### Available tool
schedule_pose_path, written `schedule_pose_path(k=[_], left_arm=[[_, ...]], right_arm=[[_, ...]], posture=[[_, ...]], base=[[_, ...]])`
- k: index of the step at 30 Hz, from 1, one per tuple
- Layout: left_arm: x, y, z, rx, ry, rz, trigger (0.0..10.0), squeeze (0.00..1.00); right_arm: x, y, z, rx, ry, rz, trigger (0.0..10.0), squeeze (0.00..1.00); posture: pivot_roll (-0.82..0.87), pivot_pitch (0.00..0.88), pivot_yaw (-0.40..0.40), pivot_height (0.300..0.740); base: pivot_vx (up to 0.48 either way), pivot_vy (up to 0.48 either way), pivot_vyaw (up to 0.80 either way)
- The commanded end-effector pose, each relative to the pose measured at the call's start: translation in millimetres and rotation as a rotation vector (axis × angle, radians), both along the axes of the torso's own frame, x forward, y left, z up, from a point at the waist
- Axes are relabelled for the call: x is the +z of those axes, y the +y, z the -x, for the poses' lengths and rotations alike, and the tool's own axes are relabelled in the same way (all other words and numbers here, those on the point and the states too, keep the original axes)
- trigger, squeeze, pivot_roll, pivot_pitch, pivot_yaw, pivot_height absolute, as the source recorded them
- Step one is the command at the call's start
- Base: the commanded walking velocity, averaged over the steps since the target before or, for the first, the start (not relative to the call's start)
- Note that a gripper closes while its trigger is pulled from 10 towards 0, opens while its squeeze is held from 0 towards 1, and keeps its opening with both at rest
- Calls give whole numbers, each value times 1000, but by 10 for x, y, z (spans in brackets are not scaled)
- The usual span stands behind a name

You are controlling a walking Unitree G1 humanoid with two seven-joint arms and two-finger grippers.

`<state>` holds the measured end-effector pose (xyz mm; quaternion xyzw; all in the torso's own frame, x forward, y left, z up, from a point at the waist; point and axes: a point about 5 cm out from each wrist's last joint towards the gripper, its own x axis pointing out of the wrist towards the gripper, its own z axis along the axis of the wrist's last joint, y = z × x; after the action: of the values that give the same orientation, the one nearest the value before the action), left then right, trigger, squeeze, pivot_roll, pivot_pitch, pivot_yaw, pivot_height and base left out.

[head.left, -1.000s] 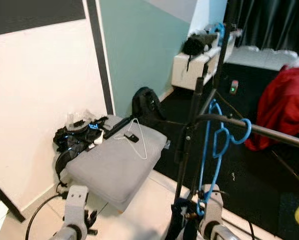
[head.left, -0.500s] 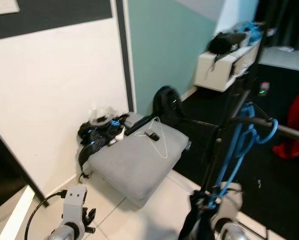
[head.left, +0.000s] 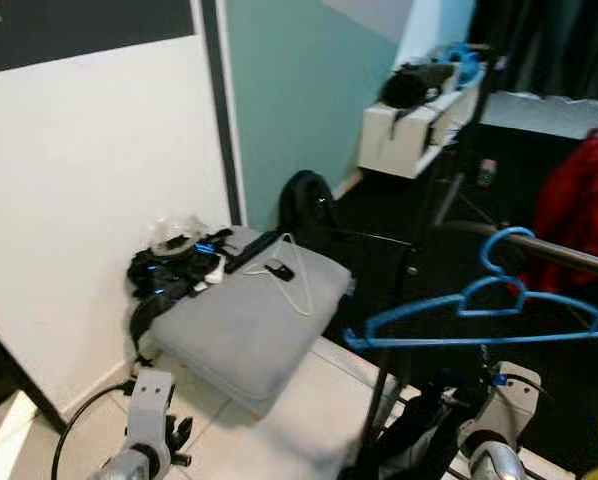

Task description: Hang hanger

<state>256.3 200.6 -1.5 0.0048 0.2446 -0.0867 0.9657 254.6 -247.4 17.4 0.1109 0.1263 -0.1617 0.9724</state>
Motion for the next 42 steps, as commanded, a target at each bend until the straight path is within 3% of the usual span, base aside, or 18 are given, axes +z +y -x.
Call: schedule_pose_path(k=[1,9,10,11,13,15,21,32,42], left_arm=[[-60,29,52,4,28,-12,10000,0],[-97,25,74,44,31,9,10000,0],[-101,29,80,62,32,19,10000,0],[-101,29,80,62,32,19,10000,0],[-93,32,77,94,30,39,10000,0],[-70,28,62,102,23,45,10000,0],[88,-37,-2,95,-23,68,10000,0],[182,-88,7,107,-47,78,10000,0],[251,-94,-16,106,-44,85,10000,0]], right_arm=[[59,44,-39,17,-43,-1,10000,0],[-236,320,104,144,95,-73,10000,0],[-358,393,155,201,196,-88,10000,0],[-358,393,155,201,196,-88,10000,0],[-537,455,249,275,349,-68,10000,0],[-568,448,260,274,380,-62,10000,0],[-518,443,186,276,352,-42,10000,0],[-485,467,123,299,340,-44,10000,0],[-415,535,22,336,310,-33,10000,0]], posture=[[-87,66,4,735],[-86,67,-1,735],[-89,67,0,735],[-89,67,0,735],[-87,66,-2,735],[-87,66,-4,735],[-84,64,-5,735],[-81,51,-11,735],[-75,40,-17,735]], base=[[0,0,0],[0,0,0],[0,0,0],[0,0,0],[0,0,0],[0,0,0],[0,0,0],[0,0,0],[-314,0,0]])
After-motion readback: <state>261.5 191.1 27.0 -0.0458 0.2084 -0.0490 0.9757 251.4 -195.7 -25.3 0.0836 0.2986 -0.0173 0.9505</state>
